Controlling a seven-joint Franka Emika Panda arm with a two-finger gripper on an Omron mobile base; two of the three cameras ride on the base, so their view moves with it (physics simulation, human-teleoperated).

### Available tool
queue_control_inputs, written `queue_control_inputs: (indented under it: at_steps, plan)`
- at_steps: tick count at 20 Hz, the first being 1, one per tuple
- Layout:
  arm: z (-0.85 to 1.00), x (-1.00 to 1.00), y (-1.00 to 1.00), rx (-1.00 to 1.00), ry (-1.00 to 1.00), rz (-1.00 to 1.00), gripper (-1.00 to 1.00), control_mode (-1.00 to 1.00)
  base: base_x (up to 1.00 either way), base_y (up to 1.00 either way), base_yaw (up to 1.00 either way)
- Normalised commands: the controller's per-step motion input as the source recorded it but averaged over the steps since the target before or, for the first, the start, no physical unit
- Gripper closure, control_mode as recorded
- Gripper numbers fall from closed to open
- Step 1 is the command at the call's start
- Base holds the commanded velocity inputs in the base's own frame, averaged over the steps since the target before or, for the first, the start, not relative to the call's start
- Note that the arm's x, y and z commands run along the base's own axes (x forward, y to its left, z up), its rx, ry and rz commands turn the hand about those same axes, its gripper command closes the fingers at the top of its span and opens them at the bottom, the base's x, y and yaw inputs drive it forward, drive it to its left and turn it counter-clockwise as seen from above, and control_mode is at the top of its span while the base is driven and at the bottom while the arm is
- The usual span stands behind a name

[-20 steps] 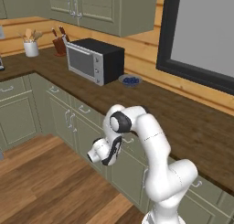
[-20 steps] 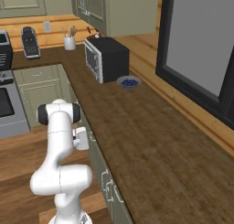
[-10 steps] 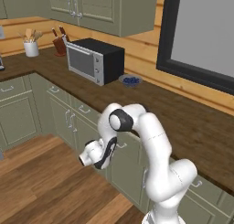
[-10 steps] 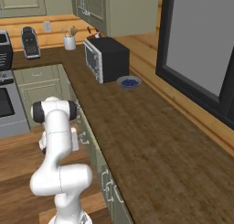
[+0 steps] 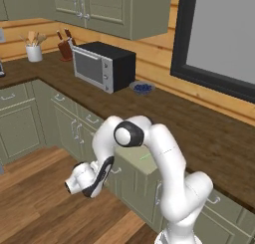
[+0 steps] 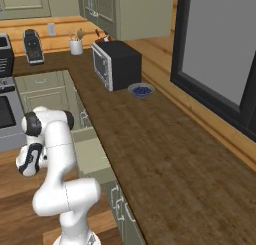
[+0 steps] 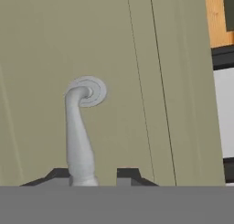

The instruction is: Take a straw from the drawer in front and place it inside the glass cup on the dining counter.

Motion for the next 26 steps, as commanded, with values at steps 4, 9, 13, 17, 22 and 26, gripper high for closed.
queue_control_inputs:
  at_steps: [4, 9, 13, 17, 22, 26]
  plan:
    - [0.21, -0.71, 0.91, 0.09, 0.09, 0.02, 1.00, -1.00, 0.00, 0.00, 0.00]
    - [0.16, -0.62, 0.88, 0.10, 0.10, 0.04, 1.00, -1.00, 0.00, 0.00, 0.00]
    - [0.11, -0.49, 0.56, 0.16, 0.09, 0.05, -1.00, -1.00, 0.00, 0.00, 0.00]
    - [0.23, -0.37, 0.07, 0.32, 0.18, 0.10, -1.00, -1.00, 0.00, 0.00, 0.00]
    - [0.52, -0.37, 0.00, 0.46, 0.20, 0.15, -1.00, -1.00, 0.00, 0.00, 0.00]
    - [0.42, -0.24, 0.00, 0.58, 0.41, 0.14, -1.00, -1.00, 0.00, 0.00, 0.00]
